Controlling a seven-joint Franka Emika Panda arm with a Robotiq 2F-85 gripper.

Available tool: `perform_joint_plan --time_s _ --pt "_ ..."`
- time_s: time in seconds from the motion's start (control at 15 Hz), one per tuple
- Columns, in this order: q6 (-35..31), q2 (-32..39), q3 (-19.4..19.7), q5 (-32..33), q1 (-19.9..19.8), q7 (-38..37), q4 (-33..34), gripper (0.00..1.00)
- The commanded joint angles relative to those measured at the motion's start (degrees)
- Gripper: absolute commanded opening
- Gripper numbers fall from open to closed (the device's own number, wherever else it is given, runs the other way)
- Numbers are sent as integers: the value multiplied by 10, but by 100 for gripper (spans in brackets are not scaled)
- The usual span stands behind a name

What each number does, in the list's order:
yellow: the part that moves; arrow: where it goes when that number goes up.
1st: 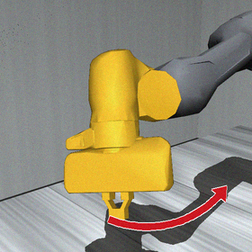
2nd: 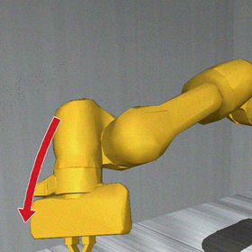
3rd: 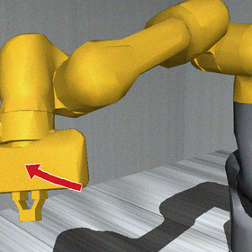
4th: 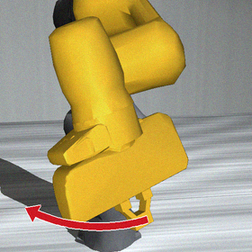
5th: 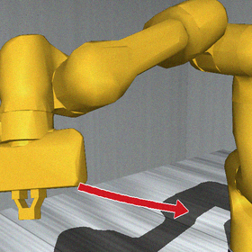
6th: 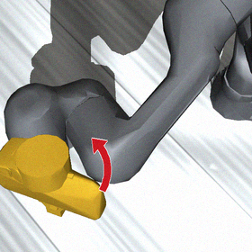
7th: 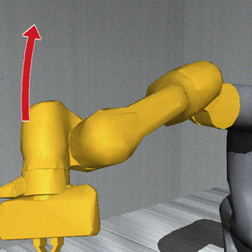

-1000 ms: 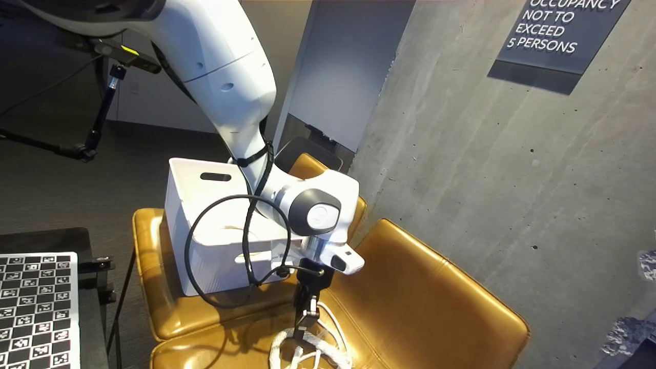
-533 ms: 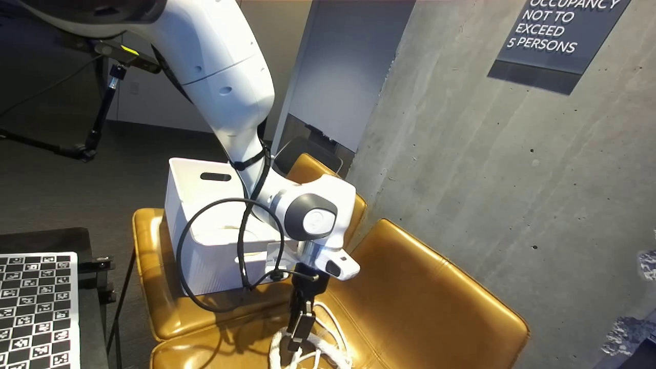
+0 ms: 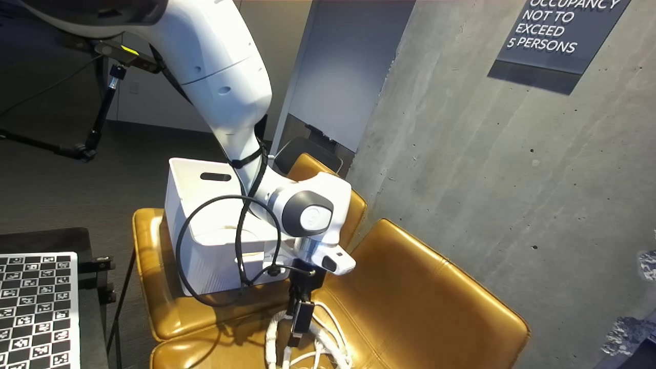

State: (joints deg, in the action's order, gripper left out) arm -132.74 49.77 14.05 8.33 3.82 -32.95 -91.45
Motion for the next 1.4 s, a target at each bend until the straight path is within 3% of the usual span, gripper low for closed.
perform_joint_plan --time_s 0.0,0.67,1.33 --pt "3 2 -4 -10 7 -7 8 100" --pt "7 -19 -4 -6 19 -9 25 100" --pt "14 20 -10 -15 13 -20 65 100"
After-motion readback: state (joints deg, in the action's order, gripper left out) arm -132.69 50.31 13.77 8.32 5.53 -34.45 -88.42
